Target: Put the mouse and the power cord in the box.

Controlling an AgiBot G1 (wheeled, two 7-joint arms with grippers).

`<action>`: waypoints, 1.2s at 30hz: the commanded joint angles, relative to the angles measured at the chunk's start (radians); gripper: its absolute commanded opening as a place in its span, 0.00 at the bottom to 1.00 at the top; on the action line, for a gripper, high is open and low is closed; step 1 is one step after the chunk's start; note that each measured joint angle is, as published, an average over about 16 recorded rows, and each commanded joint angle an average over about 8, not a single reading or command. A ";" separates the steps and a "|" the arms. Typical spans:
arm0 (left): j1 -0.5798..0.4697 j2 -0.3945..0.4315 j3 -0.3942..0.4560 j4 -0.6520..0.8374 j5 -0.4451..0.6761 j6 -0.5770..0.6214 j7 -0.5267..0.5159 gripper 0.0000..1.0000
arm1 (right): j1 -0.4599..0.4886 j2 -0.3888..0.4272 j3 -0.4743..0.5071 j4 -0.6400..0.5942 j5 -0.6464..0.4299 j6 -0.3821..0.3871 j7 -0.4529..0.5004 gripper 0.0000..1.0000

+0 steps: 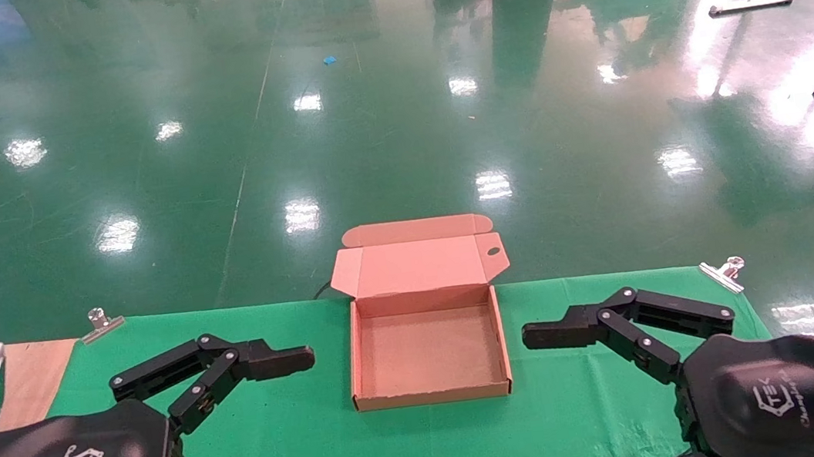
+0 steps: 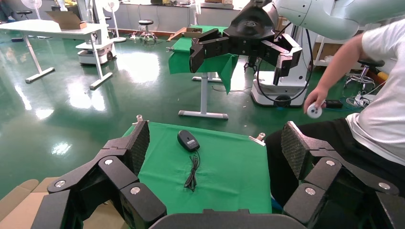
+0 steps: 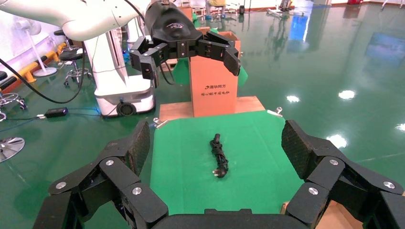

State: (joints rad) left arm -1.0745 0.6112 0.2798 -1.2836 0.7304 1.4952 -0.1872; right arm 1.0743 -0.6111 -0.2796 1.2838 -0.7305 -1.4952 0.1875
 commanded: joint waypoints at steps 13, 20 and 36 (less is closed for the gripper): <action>0.000 0.000 0.000 0.000 0.000 0.000 0.000 1.00 | 0.000 0.000 0.000 0.000 0.000 0.000 0.000 1.00; 0.000 0.000 0.000 0.000 0.000 0.000 0.000 1.00 | 0.000 0.000 0.000 0.000 0.000 0.000 0.000 1.00; -0.002 -0.009 0.011 -0.007 0.034 0.007 0.010 1.00 | 0.012 0.010 -0.015 0.005 -0.040 -0.009 -0.002 1.00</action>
State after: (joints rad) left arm -1.0854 0.5998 0.3017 -1.2933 0.7951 1.5083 -0.1691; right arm 1.1058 -0.5935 -0.3135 1.2954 -0.8178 -1.5140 0.1893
